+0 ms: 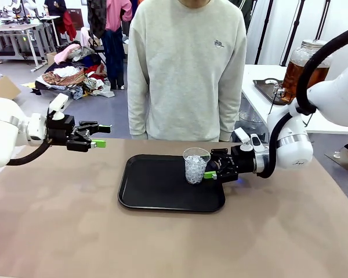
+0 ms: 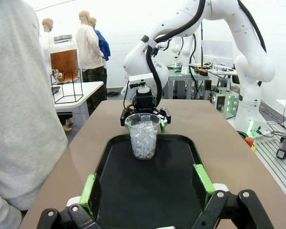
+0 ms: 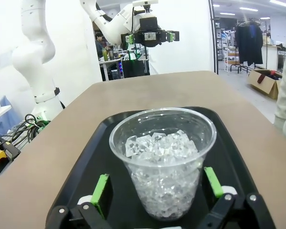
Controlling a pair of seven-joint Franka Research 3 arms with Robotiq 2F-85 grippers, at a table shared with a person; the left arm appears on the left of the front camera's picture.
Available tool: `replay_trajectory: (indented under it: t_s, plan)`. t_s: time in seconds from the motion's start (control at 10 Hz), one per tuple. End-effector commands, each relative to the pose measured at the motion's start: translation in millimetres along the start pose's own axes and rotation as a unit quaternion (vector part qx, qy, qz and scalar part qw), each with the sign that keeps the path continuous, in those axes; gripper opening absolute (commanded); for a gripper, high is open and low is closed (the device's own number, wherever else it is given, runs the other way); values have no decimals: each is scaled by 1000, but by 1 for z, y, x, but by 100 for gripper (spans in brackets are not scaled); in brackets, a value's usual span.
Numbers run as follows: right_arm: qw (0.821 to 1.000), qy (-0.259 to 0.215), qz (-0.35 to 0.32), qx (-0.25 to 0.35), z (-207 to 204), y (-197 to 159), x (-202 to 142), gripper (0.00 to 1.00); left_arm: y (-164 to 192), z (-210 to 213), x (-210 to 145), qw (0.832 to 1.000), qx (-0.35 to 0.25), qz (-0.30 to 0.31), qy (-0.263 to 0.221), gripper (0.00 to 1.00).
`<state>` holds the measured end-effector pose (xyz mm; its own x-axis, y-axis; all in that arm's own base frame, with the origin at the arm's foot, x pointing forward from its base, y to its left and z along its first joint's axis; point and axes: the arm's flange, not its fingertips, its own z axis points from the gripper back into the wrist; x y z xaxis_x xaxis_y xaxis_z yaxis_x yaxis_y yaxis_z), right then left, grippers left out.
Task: Pour the drink into the iced cup.
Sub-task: Pick up the iced cup indicated by the human and present it to them.
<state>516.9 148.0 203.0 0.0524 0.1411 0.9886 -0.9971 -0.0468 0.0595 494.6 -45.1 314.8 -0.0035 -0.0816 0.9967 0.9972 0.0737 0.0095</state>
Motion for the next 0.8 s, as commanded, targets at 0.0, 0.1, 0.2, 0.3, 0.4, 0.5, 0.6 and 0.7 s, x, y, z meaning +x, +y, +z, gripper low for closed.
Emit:
replay_trajectory:
  t_s: [0.0, 0.1, 0.2, 0.3, 0.4, 0.5, 0.6, 0.7]
  plan:
    - [1000, 2, 11, -10, -11, -5, 0, 100, 0, 0, 1, 1000, 0, -1, -1, 100]
    - [1000, 3, 10, -11, -14, -5, -1, 100, 0, 0, 1, 1000, 0, -1, -1, 100]
    - [1000, 4, 9, -9, -18, -5, -1, 100, 0, 0, 1, 1000, 0, -1, -1, 100]
    - [1000, 3, 8, -8, -21, -5, -2, 100, 0, 0, 1, 1000, 0, -1, -1, 100]
    - [1000, 4, 6, -5, -26, -5, -2, 100, 0, 0, 1, 1000, 0, -1, -1, 100]
    - [1000, 6, 5, -3, -30, -5, -2, 100, 0, 0, 1, 1000, 0, -1, -1, 100]
    - [1000, 5, 5, -4, -34, -4, -1, 100, 0, 0, 1, 1000, 0, -1, -1, 100]
    - [1000, 5, 6, -12, -37, -4, -1, 100, 0, 0, 1, 1000, 0, -1, -1, 100]
